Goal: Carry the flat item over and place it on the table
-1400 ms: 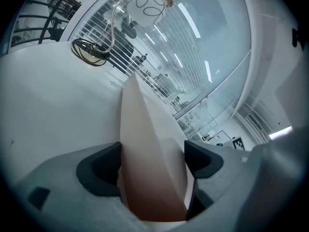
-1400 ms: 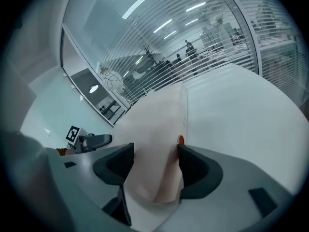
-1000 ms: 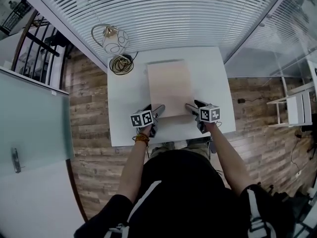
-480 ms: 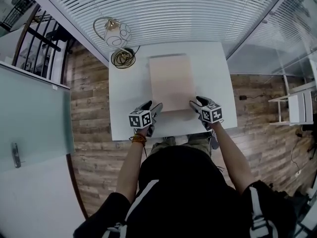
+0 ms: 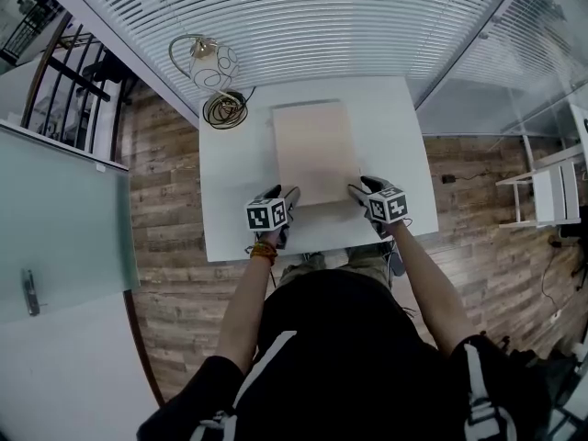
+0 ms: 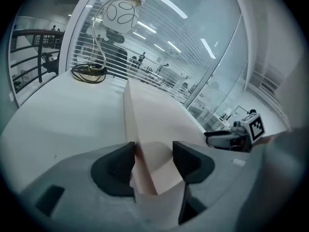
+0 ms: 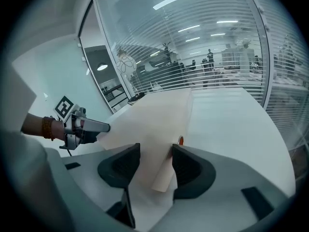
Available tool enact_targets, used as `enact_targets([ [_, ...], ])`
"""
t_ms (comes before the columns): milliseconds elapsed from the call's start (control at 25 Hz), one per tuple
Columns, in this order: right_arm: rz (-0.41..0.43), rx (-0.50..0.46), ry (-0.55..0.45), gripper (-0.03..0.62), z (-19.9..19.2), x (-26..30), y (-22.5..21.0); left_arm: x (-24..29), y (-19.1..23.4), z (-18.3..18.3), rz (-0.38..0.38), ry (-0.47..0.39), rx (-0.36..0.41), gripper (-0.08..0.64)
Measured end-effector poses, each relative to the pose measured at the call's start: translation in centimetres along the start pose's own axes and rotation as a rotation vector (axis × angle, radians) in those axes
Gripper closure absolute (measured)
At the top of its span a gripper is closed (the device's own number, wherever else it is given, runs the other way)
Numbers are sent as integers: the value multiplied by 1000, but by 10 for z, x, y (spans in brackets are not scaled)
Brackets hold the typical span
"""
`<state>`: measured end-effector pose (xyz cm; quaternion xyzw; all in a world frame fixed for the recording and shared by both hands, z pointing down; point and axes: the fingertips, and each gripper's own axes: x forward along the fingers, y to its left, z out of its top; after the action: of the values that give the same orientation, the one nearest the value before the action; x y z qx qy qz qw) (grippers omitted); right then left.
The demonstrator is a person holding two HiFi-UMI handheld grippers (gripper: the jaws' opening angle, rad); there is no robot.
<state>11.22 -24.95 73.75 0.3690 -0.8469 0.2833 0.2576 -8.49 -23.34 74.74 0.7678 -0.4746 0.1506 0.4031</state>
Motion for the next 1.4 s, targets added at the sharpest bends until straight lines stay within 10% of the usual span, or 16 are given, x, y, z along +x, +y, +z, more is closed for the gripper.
enact_targets([
  [840,-22,-61,-461,451,142,-70,45,-79,-84,136,27,-394,310,313],
  [1400,4,-325,-644,474,233,-127,112,-141,-162,231,17,-657,488,316],
])
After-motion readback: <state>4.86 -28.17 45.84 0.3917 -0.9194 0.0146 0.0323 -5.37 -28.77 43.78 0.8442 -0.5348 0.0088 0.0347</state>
